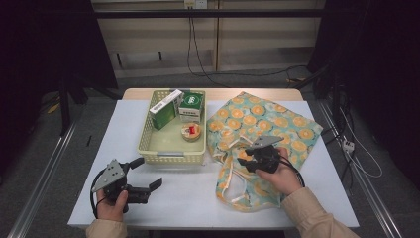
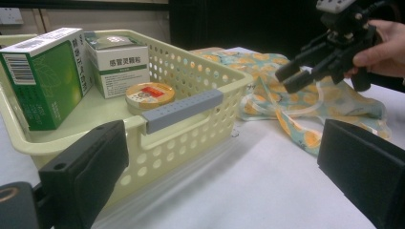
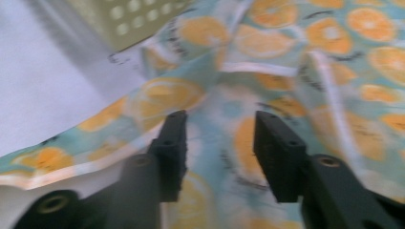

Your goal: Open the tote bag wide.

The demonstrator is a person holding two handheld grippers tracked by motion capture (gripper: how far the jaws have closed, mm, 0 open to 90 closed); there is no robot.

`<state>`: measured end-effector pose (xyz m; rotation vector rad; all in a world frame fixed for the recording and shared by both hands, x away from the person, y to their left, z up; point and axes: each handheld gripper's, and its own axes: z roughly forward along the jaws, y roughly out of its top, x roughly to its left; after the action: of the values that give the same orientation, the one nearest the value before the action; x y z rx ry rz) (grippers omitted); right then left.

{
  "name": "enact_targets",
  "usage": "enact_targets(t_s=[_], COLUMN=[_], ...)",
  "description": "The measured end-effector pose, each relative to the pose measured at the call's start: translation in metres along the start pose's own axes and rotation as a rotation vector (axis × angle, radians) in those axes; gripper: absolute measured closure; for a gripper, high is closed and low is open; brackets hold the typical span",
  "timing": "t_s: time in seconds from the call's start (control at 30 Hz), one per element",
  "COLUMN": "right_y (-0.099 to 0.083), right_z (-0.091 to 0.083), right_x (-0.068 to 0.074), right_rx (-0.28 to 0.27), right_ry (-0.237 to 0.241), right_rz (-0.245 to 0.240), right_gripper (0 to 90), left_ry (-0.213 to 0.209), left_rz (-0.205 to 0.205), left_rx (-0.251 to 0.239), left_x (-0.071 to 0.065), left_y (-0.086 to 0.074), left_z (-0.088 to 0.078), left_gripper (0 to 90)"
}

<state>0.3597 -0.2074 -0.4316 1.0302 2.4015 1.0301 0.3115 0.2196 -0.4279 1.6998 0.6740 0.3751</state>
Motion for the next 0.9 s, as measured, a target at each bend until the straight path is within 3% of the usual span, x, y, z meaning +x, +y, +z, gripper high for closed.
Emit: enact_targets(t_s=[0.17, 0.33, 0.6, 0.77, 0.9], right_y=[-0.004, -0.007, -0.01, -0.01, -0.01], right_z=[0.015, 0.023, 0.022, 0.022, 0.021], right_x=[0.01, 0.015, 0.019, 0.018, 0.017], right_rx=[0.034, 0.058, 0.052, 0.052, 0.054], right_ry=[0.047, 0.05, 0.098, 0.127, 0.118], right_rz=[-0.014, -0.035, -0.022, -0.01, 0.002], right_gripper=[67.9, 71.1, 72.8, 88.6, 90.0], left_ry=[-0.006, -0.004, -0.005, -0.007, -0.005], left_rz=[0.0, -0.002, 0.001, 0.005, 0.003], left_rx=[0.002, 0.003, 0.005, 0.006, 0.004], left_x=[0.0, 0.001, 0.0, 0.0, 0.0], left_y=[0.0, 0.0, 0.0, 0.0, 0.0], left_z=[0.0, 0.0, 0.0, 0.001, 0.0], left_gripper=[3.2, 3.2, 3.2, 3.2, 3.2])
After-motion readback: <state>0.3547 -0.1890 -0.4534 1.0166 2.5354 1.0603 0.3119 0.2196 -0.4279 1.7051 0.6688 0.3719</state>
